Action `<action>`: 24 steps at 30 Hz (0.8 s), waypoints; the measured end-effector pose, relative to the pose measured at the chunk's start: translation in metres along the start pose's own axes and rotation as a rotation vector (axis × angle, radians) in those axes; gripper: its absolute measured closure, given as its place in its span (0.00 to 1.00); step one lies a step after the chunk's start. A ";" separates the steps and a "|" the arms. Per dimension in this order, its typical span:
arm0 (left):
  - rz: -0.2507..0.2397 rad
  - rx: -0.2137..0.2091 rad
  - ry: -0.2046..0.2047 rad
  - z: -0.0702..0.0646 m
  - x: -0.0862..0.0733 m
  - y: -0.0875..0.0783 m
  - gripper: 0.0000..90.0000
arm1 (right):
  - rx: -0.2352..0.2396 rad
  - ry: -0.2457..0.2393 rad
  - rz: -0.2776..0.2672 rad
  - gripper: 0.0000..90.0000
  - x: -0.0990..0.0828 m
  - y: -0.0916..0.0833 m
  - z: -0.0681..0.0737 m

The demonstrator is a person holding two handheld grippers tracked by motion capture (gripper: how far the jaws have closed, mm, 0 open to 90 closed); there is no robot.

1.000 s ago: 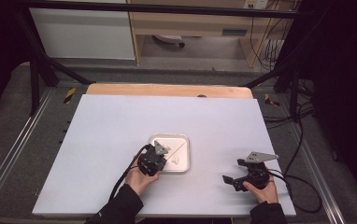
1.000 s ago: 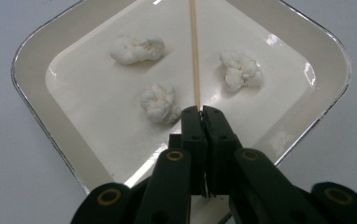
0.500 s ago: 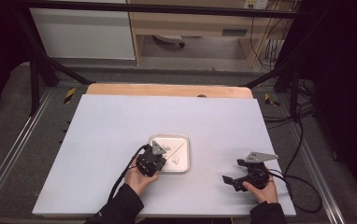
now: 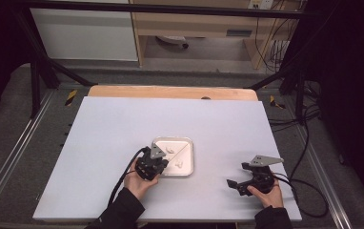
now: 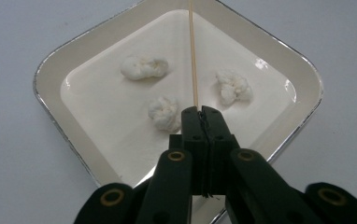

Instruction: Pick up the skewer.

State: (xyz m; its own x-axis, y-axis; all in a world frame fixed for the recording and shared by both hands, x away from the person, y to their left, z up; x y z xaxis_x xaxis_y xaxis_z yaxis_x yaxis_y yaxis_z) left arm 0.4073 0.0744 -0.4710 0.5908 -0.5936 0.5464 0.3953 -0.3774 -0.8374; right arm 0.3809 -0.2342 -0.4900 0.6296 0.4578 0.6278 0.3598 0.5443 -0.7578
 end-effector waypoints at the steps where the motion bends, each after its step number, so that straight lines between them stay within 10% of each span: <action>1: -0.005 0.002 0.000 0.001 0.000 -0.002 0.99 | -0.001 -0.002 0.001 0.01 0.000 0.000 0.000; 24: -0.020 -0.072 0.046 0.002 -0.008 -0.022 0.99 | -0.109 -0.072 0.002 0.01 0.009 0.004 0.006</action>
Point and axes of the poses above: each handheld gripper's, and its own axes: y roughly forward along the jaws, x roughly out of its top, z roughly to its left, the point moved 6 cm from there along y, roughly forward along the jaws, and after that the axes turned 12 degrees about z, right-handed, at the moved point
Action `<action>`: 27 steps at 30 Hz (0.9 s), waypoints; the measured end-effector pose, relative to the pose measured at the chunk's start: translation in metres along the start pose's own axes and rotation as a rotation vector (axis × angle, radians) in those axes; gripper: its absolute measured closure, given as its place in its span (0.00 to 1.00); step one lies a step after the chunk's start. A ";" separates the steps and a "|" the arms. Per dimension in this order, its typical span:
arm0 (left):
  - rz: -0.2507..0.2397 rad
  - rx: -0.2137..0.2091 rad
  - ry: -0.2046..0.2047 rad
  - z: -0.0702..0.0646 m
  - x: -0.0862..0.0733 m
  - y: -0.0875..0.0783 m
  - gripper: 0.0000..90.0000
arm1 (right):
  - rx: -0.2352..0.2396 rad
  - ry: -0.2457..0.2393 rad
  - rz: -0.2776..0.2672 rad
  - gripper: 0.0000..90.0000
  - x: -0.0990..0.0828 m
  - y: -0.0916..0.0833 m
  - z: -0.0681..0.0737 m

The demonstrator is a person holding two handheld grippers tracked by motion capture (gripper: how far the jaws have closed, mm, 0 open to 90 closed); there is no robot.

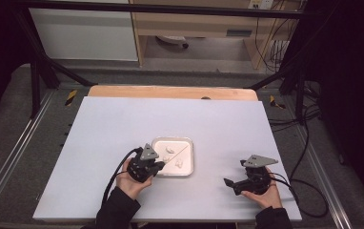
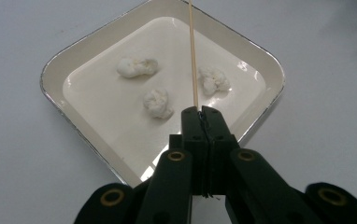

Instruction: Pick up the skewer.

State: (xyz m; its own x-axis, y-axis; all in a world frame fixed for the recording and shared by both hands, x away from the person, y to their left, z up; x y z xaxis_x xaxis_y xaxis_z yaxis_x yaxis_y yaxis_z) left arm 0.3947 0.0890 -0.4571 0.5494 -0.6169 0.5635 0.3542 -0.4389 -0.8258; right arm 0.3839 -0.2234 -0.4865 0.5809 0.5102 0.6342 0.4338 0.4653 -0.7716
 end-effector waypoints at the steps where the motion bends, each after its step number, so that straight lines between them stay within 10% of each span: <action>1: 0.002 -0.004 0.004 -0.001 0.000 0.000 0.99 | -0.001 -0.006 0.001 0.01 0.001 0.000 0.001; 27: 0.017 -0.046 0.076 -0.017 0.006 -0.002 0.99 | -0.093 -0.228 0.050 0.03 0.027 0.000 0.034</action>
Point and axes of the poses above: each handheld gripper's, and its own axes: y roughly forward along the jaws, x roughly out of its top, z roughly to its left, the point moved 6 cm from there along y, roughly forward along the jaws, and after that the axes turned 12 degrees about z, right-handed, at the moved point
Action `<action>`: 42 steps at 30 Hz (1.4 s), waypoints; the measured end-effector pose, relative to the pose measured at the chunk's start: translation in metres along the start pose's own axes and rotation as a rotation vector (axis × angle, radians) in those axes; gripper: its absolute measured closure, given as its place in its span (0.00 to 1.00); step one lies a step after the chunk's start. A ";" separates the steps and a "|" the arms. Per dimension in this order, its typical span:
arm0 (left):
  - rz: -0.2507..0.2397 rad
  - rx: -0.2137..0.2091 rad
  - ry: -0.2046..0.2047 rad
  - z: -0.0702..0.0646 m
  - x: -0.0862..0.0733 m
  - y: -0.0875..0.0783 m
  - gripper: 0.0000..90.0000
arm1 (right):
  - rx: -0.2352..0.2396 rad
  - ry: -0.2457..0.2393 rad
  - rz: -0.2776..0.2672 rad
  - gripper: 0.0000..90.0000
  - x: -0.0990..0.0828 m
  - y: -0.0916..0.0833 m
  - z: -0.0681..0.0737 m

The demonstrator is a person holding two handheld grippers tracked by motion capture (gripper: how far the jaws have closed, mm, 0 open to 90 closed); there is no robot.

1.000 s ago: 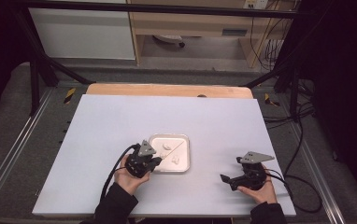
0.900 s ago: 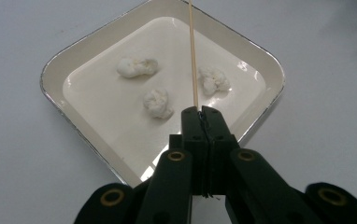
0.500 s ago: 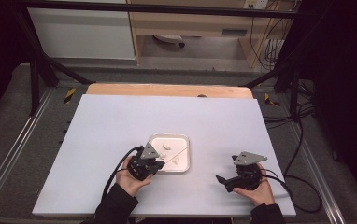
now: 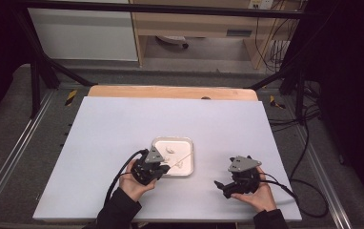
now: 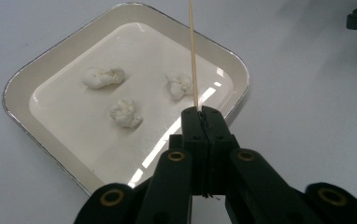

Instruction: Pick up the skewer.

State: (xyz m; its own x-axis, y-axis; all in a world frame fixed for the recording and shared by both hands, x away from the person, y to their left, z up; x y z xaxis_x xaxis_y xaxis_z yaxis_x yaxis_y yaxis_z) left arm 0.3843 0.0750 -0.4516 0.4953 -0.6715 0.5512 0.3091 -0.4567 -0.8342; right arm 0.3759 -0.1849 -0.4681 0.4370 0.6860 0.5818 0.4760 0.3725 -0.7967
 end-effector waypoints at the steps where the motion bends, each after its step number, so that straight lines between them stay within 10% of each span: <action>1: 0.003 0.001 0.004 -0.001 0.000 0.000 0.99 | -0.006 -0.011 0.006 0.03 0.001 0.000 0.001; 20: 0.022 -0.011 0.062 -0.014 0.008 -0.003 0.99 | -0.134 -0.249 0.037 0.08 0.025 -0.004 0.019; 42: 0.062 -0.033 0.186 -0.047 0.039 0.007 0.99 | -0.167 -0.454 0.048 0.32 0.025 -0.001 0.024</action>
Point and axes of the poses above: each handheld gripper's, and its own axes: y roughly forward along the jaws, x roughly out of its top, z roughly to its left, the point moved 6 cm from there along y, roughly forward along the jaws, and after that the axes turned 12 degrees about z, right-handed, at the moved point
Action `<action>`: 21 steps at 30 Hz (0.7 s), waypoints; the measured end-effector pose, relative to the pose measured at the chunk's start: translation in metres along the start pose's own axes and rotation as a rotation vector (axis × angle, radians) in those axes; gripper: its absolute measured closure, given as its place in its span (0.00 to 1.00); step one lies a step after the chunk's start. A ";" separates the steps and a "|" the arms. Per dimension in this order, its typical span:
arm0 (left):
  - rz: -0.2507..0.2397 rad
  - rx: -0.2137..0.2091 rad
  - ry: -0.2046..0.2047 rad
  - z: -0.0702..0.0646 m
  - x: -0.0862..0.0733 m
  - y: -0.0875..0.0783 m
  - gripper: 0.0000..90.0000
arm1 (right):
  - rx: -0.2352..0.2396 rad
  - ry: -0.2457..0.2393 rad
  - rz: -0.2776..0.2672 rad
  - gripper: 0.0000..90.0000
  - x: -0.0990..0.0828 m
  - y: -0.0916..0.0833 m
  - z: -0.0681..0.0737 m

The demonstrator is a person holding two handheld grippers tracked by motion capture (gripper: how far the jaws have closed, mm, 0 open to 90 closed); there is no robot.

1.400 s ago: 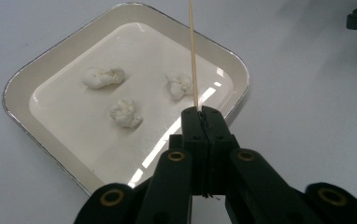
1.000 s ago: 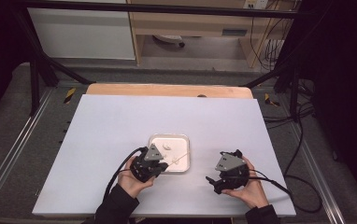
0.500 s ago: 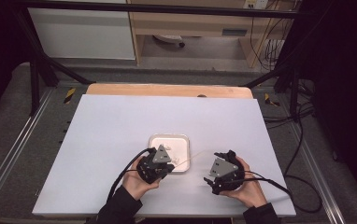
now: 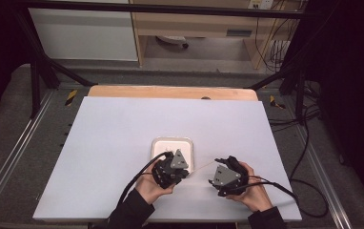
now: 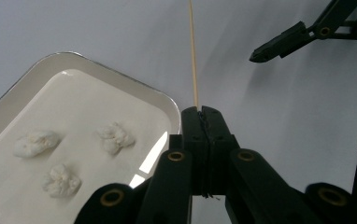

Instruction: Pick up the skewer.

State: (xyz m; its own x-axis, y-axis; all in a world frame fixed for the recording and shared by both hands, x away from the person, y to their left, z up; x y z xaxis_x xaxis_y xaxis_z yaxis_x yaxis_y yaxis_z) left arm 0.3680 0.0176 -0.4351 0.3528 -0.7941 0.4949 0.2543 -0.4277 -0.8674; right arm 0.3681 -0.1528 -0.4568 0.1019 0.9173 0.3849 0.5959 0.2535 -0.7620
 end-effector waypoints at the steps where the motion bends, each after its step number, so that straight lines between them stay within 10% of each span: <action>1: 0.004 -0.003 0.002 -0.001 0.001 0.001 0.99 | -0.004 -0.005 0.000 0.32 0.000 0.000 0.000; 21: 0.047 -0.032 0.085 -0.011 0.018 0.010 0.99 | -0.058 -0.234 0.021 0.62 -0.004 0.004 0.000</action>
State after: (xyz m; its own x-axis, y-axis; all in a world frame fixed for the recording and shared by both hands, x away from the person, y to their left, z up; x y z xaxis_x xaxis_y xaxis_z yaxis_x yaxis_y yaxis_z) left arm 0.3667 -0.0061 -0.4354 0.2852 -0.8470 0.4486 0.2100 -0.4014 -0.8915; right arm 0.3701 -0.1555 -0.4618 -0.0686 0.9702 0.2324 0.6414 0.2213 -0.7346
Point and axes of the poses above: each handheld gripper's, and its own axes: y roughly forward along the jaws, x roughly out of its top, z roughly to its left, the point moved 6 cm from there along y, roughly forward along the jaws, and after that the axes turned 12 degrees about z, right-handed, at the moved point
